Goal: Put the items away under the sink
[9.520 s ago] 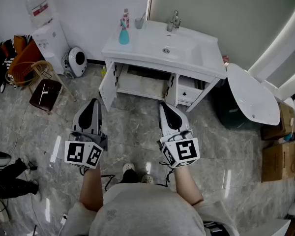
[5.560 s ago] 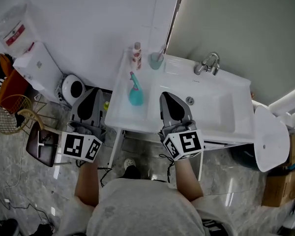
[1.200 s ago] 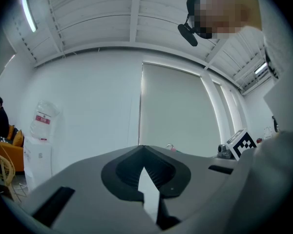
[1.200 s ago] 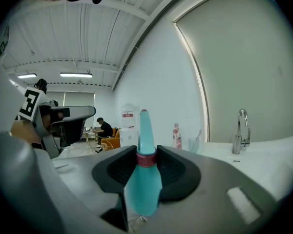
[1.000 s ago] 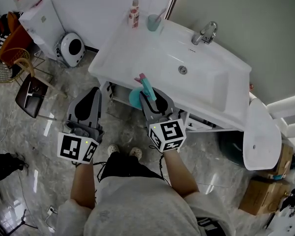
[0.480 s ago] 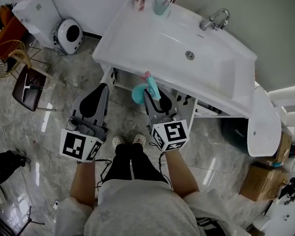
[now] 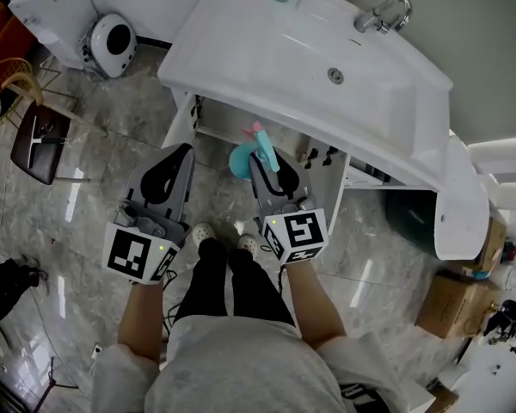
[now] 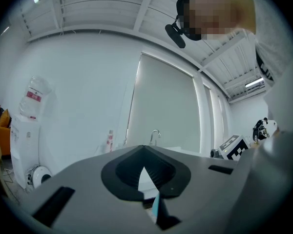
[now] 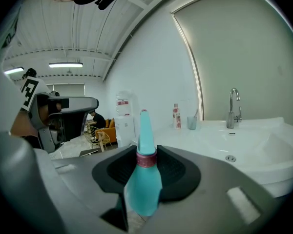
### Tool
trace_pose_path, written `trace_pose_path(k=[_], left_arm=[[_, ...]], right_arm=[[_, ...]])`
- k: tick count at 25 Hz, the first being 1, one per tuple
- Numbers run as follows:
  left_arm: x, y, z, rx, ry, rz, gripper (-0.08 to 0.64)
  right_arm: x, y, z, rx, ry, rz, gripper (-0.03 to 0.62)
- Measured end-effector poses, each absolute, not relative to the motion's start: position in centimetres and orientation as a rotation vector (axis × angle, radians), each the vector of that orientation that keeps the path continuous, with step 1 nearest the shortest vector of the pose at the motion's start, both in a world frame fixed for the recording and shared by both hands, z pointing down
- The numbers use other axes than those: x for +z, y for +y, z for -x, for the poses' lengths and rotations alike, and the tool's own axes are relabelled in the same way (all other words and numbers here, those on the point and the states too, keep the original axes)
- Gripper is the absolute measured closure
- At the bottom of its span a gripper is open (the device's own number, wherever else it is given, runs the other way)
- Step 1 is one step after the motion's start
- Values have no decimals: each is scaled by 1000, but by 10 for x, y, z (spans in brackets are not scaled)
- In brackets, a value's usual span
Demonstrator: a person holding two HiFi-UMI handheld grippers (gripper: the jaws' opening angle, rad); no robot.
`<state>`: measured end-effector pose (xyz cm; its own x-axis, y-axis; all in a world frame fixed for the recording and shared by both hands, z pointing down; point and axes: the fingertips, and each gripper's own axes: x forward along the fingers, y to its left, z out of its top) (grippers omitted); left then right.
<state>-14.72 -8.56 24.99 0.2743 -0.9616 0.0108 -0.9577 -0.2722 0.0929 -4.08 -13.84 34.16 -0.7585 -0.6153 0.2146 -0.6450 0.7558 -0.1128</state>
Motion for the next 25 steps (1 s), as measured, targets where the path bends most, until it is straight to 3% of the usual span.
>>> trace_pose_path(k=[10,25], left_arm=[[290,-81,137,-94,-1915,-2402,557],[442,-97,116,-30,-1943,-2414,557]], right_arm=[[391,-140,38,248,-2787,-943,453],[534,-176,14,214,-2764,-963,453]])
